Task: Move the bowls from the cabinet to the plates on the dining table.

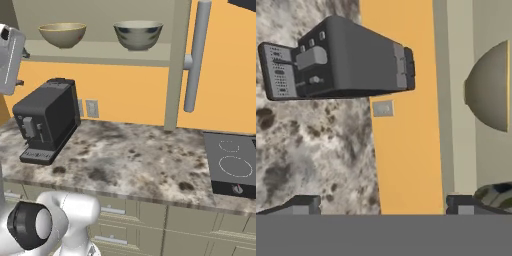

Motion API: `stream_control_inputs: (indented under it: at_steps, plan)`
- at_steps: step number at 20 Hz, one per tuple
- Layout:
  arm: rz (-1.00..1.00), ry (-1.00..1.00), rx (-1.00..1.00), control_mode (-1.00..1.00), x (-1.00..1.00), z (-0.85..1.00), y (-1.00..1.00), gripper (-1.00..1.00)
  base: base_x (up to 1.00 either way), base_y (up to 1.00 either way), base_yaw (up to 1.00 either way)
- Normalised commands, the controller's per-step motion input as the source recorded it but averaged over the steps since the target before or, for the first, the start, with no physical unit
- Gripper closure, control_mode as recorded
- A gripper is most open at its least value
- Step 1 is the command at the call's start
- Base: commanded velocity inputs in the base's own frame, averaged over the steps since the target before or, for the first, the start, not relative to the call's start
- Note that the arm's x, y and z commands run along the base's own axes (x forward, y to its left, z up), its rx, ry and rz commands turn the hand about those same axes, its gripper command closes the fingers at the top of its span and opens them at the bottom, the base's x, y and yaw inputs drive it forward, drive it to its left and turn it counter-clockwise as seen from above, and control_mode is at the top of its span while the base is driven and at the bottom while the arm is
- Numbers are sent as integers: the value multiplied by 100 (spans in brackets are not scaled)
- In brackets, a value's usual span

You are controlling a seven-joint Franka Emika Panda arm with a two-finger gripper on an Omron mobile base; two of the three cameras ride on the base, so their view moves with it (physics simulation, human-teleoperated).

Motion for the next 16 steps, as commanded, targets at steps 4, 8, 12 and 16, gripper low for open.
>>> stream_control_inputs:
  at_steps: [4,8,12,16]
  plan:
    - [-1,-2,-1,-100,29,24,19,-100,0,0,0]
    - [-6,0,0,-100,51,16,1,-100,0,0,0]
    - [-8,0,0,-100,42,34,0,-100,0,0,0]
    - [-7,0,0,-100,53,21,0,-100,0,0,0]
